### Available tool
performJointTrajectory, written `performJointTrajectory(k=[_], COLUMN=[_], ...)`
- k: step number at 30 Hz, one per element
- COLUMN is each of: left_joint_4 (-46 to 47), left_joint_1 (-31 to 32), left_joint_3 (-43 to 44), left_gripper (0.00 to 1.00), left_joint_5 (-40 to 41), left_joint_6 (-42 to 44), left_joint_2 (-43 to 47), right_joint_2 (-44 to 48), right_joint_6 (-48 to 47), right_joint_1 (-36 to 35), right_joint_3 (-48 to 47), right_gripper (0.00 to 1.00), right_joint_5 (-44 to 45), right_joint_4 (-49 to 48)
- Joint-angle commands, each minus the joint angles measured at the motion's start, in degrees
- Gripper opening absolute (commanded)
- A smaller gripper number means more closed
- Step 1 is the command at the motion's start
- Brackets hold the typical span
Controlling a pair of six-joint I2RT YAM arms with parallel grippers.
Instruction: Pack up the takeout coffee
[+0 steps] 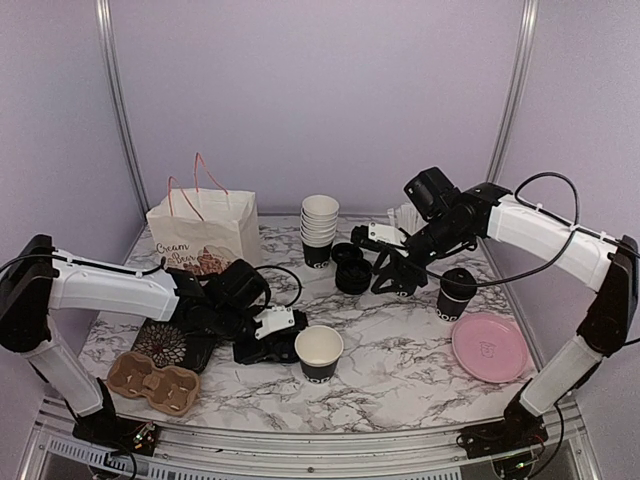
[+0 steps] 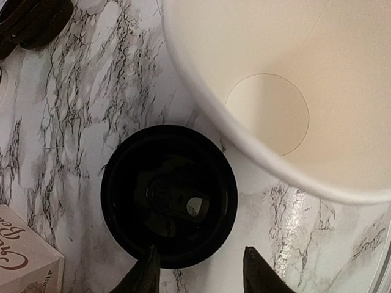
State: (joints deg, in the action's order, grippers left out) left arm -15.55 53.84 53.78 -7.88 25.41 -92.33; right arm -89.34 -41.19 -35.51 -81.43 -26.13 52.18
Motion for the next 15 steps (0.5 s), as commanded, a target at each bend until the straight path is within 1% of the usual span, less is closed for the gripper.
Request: performJointTrajectory(k=[1, 5, 10, 15], left_joint_4=[3.85, 2.5, 2.49, 2.32], left_joint_1=[0.12, 0.36, 1.35, 2.29], left_joint_3=[-0.08, 1.77, 0.15, 1.02], left_gripper=[0.48, 0.46, 0.43, 0.34], left_joint_5=[-1.82, -3.62, -3.38, -0.59], left_joint_6=[2.62, 2.64, 2.59, 2.75], left_joint_2=[-1.36, -3.9, -4.43, -6.69], right_joint_2=[1.38, 1.23, 1.88, 1.78], right_joint_6=[-0.97, -1.0, -1.15, -1.02], right_joint_1=[1.45, 2.0, 2.44, 2.59], right_joint_3=[0.71, 0.94, 1.68, 1.86], right_gripper=[0.47, 0.47, 0.47, 0.46], right_joint_5=[-2.02, -2.53, -2.6, -2.76], right_joint_4=[-1.61, -1.51, -1.47, -1.64])
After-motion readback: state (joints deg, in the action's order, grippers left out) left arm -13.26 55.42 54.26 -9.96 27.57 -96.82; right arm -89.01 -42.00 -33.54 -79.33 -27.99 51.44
